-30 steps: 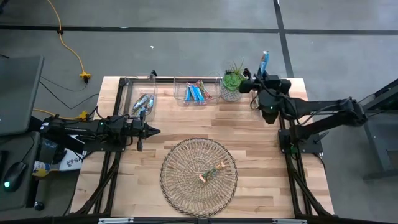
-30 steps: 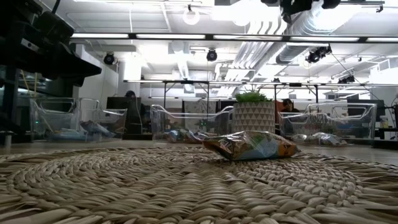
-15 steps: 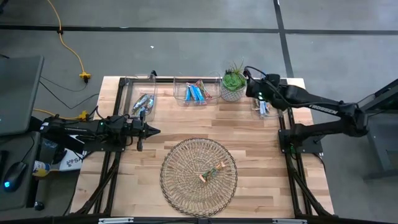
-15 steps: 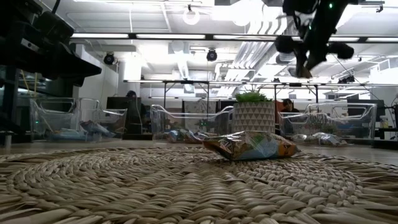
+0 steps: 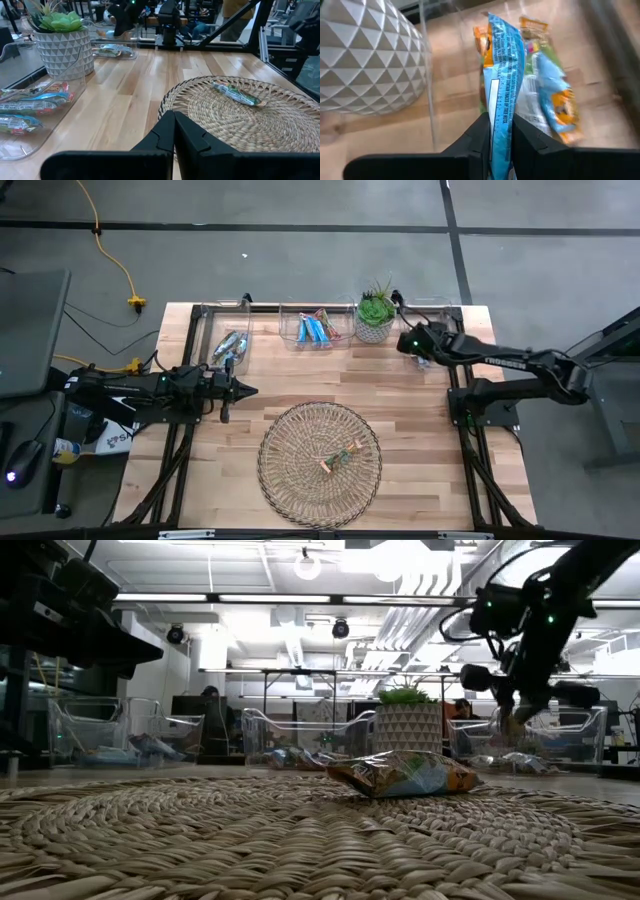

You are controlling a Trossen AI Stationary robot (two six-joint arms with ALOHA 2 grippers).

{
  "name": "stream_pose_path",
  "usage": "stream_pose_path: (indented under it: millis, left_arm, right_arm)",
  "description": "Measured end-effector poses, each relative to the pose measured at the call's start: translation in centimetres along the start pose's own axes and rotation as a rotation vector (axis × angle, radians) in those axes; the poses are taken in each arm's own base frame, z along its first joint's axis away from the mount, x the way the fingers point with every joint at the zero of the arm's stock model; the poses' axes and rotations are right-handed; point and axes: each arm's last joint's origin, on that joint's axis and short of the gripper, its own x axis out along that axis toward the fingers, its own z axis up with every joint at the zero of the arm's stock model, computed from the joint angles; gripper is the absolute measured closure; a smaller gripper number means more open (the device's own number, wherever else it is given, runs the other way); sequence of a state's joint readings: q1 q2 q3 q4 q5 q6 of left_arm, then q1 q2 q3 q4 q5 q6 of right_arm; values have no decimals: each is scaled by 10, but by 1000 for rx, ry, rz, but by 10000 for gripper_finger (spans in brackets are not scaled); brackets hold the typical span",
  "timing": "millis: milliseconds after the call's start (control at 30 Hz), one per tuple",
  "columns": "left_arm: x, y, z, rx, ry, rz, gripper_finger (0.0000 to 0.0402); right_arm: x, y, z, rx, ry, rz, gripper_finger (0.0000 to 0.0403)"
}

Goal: Pick and place Granola Bars by type
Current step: Put the yellow granola bar into the right transparent bin

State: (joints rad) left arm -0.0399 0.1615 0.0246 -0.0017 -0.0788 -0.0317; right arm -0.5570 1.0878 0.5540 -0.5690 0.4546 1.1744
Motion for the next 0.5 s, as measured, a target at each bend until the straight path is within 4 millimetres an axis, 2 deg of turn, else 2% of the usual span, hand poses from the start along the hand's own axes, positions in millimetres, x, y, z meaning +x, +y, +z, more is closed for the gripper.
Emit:
stream_pose_path:
  millis: [100,267,500]
  left_arm:
    - [0,0,0,0,0,0,400]
    - [0,0,0,0,0,0,400]
    - [0,0,0,0,0,0,400]
  right_arm:
    - [7,-4,-5,7,-2,24,355]
    - [8,-5,-5,-49,-14,17,353]
    - [9,-5,-4,-58,-10,15,323]
